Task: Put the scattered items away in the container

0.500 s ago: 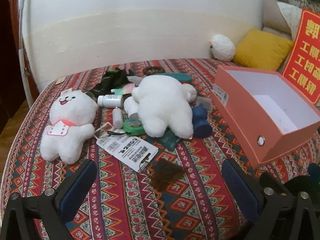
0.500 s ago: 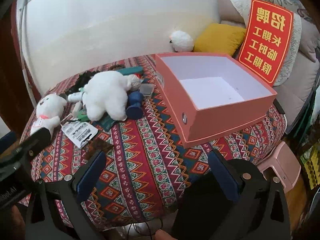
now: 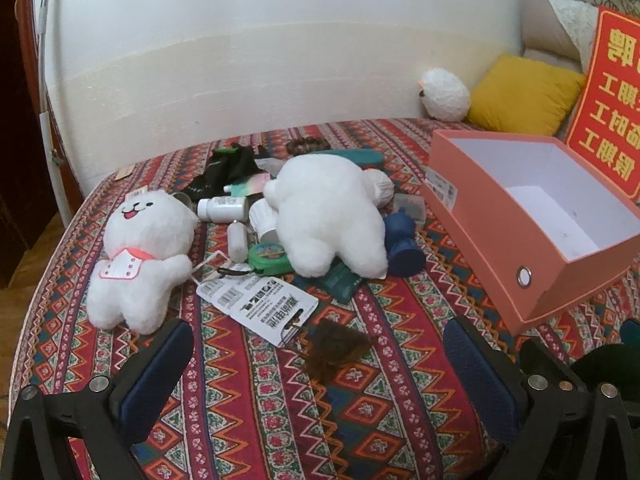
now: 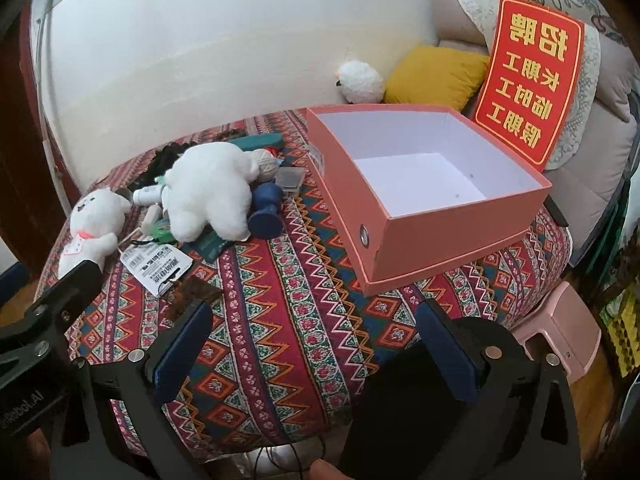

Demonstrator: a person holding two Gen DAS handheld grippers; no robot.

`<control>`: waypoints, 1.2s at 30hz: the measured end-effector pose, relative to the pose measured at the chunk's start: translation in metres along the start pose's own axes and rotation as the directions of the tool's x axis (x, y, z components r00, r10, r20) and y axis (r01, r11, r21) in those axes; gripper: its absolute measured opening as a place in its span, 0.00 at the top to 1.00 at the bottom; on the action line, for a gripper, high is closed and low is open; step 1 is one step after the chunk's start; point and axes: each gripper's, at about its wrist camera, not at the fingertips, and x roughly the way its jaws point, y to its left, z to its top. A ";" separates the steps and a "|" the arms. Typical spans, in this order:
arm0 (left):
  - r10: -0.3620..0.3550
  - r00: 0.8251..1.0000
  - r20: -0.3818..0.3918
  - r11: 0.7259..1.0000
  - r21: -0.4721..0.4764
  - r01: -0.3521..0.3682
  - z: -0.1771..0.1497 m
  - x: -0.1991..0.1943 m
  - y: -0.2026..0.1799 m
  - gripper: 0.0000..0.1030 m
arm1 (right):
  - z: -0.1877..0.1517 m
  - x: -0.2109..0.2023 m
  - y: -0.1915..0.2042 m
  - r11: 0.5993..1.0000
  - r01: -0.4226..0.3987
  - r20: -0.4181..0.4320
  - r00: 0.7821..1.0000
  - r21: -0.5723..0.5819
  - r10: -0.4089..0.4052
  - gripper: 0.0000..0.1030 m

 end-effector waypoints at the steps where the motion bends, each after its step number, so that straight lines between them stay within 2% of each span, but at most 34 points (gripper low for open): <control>1: -0.001 1.000 0.001 1.000 -0.001 0.001 -0.001 0.000 0.000 0.00 | 0.000 0.000 0.000 1.000 -0.002 -0.001 1.000 0.001 0.002 0.00; 29: 0.022 1.000 -0.011 1.000 -0.018 -0.022 -0.003 0.013 0.011 0.00 | 0.001 0.017 0.000 1.000 -0.003 -0.029 1.000 -0.005 0.002 0.00; 33: 0.031 0.999 -0.016 0.999 -0.029 -0.031 0.000 0.020 0.023 0.00 | 0.005 0.026 0.004 0.999 -0.044 -0.026 0.999 -0.022 0.043 0.00; 36: 0.079 0.997 -0.020 0.996 -0.042 -0.080 0.004 0.031 0.044 0.00 | 0.015 0.040 0.011 0.995 -0.103 -0.032 0.994 -0.019 0.102 0.00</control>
